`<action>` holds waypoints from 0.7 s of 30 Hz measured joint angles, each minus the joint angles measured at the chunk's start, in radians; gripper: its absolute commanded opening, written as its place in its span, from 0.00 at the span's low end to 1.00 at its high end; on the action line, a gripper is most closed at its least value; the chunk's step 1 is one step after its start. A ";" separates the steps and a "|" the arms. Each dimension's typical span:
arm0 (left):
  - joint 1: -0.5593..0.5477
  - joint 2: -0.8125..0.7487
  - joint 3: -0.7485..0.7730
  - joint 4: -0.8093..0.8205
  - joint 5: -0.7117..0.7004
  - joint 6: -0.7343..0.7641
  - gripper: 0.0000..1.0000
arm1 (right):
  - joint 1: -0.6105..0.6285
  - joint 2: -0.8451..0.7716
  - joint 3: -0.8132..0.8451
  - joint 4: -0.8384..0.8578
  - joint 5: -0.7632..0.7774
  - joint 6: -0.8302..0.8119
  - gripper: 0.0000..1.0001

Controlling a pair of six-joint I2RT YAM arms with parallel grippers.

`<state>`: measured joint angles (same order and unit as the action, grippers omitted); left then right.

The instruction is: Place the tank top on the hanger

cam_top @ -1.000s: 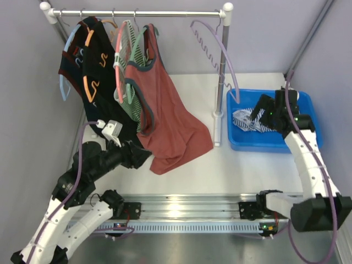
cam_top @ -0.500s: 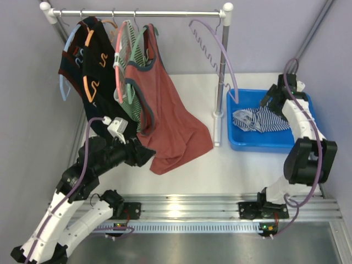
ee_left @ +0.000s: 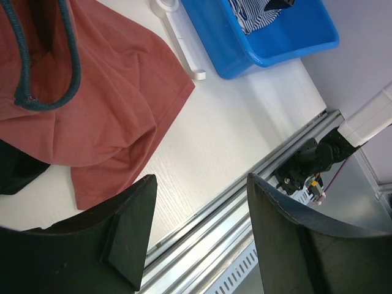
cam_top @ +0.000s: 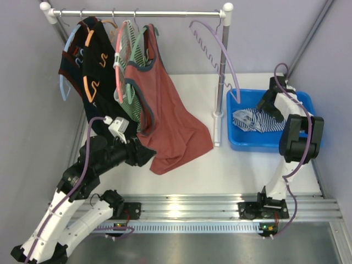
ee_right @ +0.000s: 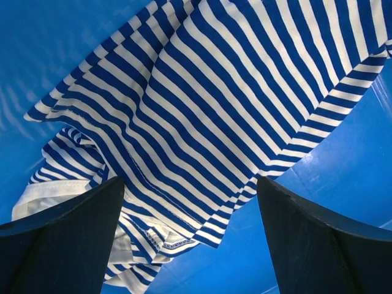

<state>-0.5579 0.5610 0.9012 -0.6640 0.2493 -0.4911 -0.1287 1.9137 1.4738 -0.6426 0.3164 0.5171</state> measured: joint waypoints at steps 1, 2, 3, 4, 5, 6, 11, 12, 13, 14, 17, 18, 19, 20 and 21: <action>0.000 0.000 0.000 0.000 0.000 0.000 0.66 | 0.000 0.002 0.000 0.001 0.000 0.000 0.88; 0.000 0.000 0.000 0.000 0.000 0.000 0.66 | 0.000 0.005 0.000 0.003 0.000 0.001 0.86; 0.000 0.000 0.000 0.000 0.000 0.000 0.66 | 0.000 0.006 0.000 0.007 0.000 0.002 0.82; 0.000 0.000 0.000 0.000 0.000 0.000 0.66 | 0.000 0.008 0.000 0.010 0.000 0.002 0.81; 0.000 0.001 0.000 0.000 0.000 0.000 0.66 | 0.000 0.010 0.000 0.012 -0.001 0.002 0.78; 0.000 0.003 0.000 0.001 0.000 0.000 0.66 | 0.000 0.012 0.000 0.015 -0.002 0.002 0.72; 0.000 0.018 0.000 0.001 0.000 0.006 0.65 | 0.000 0.023 -0.006 0.038 -0.005 0.001 0.57; 0.000 0.020 0.000 0.001 0.000 0.007 0.65 | 0.000 0.023 -0.014 0.046 -0.006 0.000 0.52; 0.000 0.020 -0.002 0.002 0.000 0.007 0.65 | 0.000 0.023 -0.022 0.055 -0.007 -0.003 0.50; 0.000 0.020 -0.003 0.002 0.000 0.007 0.65 | 0.000 0.024 -0.028 0.059 -0.008 -0.003 0.45; 0.000 0.020 -0.012 0.007 0.000 0.007 0.65 | 0.000 0.026 -0.036 0.066 -0.010 -0.011 0.21; 0.000 0.020 -0.015 0.006 0.000 0.007 0.65 | 0.000 0.026 -0.036 0.068 -0.011 -0.013 0.09; 0.000 0.020 -0.019 0.007 0.000 0.007 0.65 | 0.000 0.026 -0.036 0.069 -0.010 -0.018 0.04; 0.000 0.020 -0.022 0.008 0.000 0.007 0.65 | 0.000 0.026 -0.036 0.069 -0.011 -0.019 0.00; 0.000 0.020 -0.025 0.008 0.000 0.007 0.65 | 0.000 0.026 -0.036 0.069 -0.011 -0.023 0.00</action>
<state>-0.5579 0.5808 0.8764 -0.6563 0.2497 -0.4843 -0.1284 1.9396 1.4376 -0.5732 0.3058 0.4942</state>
